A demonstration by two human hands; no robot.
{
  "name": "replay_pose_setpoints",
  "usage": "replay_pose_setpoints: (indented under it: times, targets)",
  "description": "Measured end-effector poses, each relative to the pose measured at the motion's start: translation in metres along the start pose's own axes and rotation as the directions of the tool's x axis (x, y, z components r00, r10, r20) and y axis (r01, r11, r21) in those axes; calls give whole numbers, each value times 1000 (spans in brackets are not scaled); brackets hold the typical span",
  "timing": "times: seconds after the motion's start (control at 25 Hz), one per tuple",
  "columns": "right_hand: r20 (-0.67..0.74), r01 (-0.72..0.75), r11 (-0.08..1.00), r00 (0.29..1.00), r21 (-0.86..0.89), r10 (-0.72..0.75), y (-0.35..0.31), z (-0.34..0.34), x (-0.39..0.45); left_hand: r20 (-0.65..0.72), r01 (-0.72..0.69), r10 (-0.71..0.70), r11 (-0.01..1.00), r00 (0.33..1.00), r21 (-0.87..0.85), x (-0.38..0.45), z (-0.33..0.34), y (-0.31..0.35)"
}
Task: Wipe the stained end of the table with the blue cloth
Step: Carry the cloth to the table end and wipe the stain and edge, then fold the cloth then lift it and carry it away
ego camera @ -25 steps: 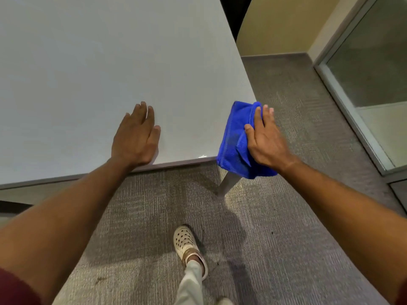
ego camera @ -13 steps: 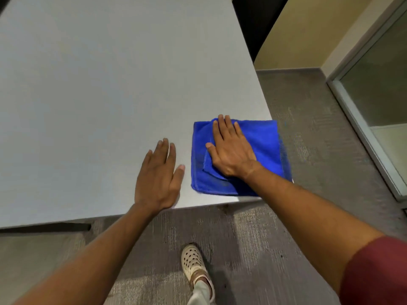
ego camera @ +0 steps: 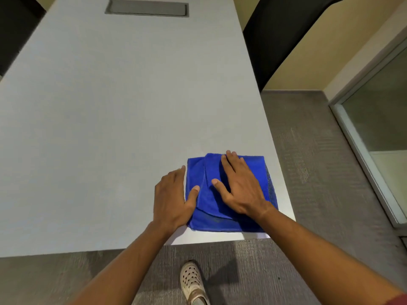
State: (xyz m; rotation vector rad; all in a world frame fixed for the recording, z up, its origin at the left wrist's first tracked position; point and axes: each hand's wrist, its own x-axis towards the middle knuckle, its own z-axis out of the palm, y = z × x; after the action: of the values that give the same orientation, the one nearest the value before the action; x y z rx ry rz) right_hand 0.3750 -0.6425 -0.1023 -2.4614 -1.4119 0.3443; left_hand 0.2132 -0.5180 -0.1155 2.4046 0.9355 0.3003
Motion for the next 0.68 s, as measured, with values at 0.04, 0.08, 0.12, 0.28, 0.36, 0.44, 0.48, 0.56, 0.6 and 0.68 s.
replay_pose_setpoints:
  times: [0.04,0.08,0.12,0.28,0.36,0.44,0.48,0.56,0.6,0.68]
  targets:
    - [-16,-33,999,999,15,34,3,-8,-2,-13,-16,15,1000,1000,-23,5,-3,4]
    - [-30,-59,998,998,26,60,7,-15,-3,-8,-29,29,999,1000,-40,10,-5,8]
    - [-39,-83,996,996,38,85,12,-22,-4,17,-31,32,998,999,-48,15,-7,11]
    - [-44,-183,981,982,63,186,35,-44,-5,114,-5,13,997,993,-72,36,-12,20]
    - [-41,-221,973,974,64,224,45,-53,-3,132,2,8,997,991,-77,45,-14,26]
    - [-34,-250,967,967,58,252,52,-60,1,133,23,-13,997,991,-74,56,-14,30]
    - [-29,-258,965,965,55,260,55,-63,5,130,32,-23,997,991,-72,61,-14,32]
    - [-12,-260,964,965,61,262,62,-69,15,149,28,-21,999,989,-46,71,-13,35]
    - [6,-259,964,966,64,259,66,-74,20,170,19,-14,999,985,-28,75,-13,36]
    - [69,-260,963,964,63,256,74,-82,33,225,19,-16,1000,974,-14,84,-13,37]
